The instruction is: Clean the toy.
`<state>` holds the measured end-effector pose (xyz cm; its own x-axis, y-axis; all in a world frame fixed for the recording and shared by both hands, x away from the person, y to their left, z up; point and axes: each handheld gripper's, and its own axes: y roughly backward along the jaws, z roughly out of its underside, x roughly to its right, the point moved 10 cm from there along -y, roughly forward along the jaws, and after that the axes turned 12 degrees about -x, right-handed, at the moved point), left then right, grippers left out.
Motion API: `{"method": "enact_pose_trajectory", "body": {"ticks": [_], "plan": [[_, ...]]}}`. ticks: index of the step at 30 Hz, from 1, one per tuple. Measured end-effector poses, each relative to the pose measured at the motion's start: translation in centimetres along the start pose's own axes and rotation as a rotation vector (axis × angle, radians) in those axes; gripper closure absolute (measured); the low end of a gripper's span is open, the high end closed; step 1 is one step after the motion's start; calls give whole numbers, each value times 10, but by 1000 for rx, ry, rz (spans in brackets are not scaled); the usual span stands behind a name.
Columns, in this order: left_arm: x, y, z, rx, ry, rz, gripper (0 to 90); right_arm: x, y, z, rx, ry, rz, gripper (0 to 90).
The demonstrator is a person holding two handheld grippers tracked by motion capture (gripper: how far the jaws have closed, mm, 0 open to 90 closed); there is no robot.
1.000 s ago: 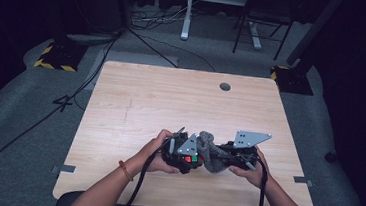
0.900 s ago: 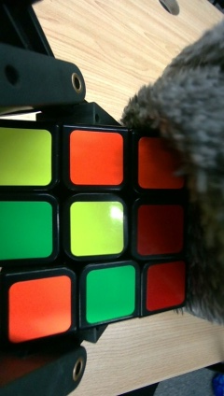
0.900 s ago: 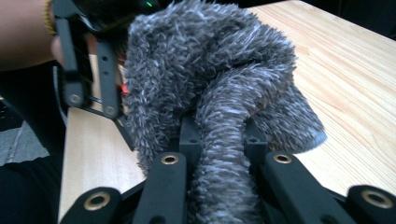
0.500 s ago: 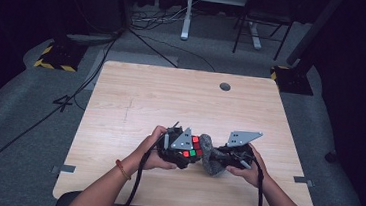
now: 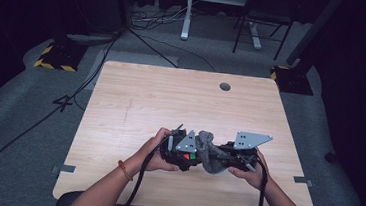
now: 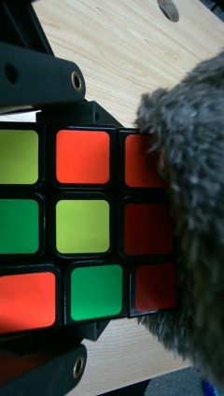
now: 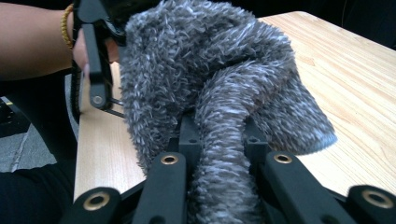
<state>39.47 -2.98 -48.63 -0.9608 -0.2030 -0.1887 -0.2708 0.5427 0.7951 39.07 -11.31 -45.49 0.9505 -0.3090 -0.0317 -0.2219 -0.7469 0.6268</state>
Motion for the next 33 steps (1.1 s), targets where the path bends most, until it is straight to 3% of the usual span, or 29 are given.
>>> {"method": "enact_pose_trajectory", "body": {"ticks": [6,10,13,16,20,29,33], "plan": [[-1,8,-2,30,1,-10,333,15,-13,17,-87,-46,41,768],[-3,19,-7,81,8,-9,333,21,-20,26,-124,-76,34,768],[-1,22,-11,107,6,-2,333,19,-24,28,-121,-83,8,768],[1,23,-13,118,3,6,332,13,-25,24,-91,-82,-39,769],[1,23,-13,118,-6,8,330,10,-22,22,-53,-82,-67,771],[2,17,-6,58,-41,-19,324,6,-11,12,11,-57,-77,772],[3,12,-4,38,-38,-17,325,2,-8,8,25,-41,-75,771]]}}
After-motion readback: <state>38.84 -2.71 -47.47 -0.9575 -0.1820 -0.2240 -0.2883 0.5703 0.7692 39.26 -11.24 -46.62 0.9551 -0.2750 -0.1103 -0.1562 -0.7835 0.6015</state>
